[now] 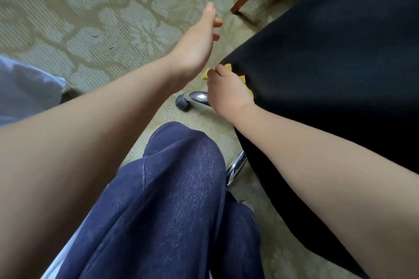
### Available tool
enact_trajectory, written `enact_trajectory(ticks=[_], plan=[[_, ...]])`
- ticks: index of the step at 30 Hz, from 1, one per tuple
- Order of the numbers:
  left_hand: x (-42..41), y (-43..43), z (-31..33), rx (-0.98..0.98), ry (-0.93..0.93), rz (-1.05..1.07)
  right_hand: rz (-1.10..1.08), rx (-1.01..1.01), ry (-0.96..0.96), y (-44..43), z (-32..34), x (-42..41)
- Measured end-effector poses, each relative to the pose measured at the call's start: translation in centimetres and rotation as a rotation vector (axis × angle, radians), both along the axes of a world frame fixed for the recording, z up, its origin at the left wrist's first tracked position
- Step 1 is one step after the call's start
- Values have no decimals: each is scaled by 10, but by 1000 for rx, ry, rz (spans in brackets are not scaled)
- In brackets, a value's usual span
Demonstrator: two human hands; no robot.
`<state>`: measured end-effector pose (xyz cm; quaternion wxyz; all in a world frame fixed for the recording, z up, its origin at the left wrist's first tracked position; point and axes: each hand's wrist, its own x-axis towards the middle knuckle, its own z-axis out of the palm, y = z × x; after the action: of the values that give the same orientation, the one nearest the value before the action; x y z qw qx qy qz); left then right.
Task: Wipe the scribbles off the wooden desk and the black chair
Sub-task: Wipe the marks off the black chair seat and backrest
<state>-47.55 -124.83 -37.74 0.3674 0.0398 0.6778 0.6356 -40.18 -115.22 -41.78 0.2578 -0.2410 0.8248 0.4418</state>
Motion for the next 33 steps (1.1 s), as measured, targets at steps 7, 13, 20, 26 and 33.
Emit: enact_trajectory(ticks=[7, 13, 20, 26, 33], plan=[[16, -7, 36, 11, 66, -19, -52, -85, -150, 17, 18, 64], [42, -13, 77, 43, 138, -14, -3, -86, 77, 30, 82, 82], [69, -24, 135, 49, 236, -11, 71, -34, 456, 42, 181, 88], [88, -42, 200, 89, 381, 3, 212, 59, 840, 45, 293, 98], [123, -54, 264, 187, 490, -74, 318, 14, 1255, 44, 403, 127]])
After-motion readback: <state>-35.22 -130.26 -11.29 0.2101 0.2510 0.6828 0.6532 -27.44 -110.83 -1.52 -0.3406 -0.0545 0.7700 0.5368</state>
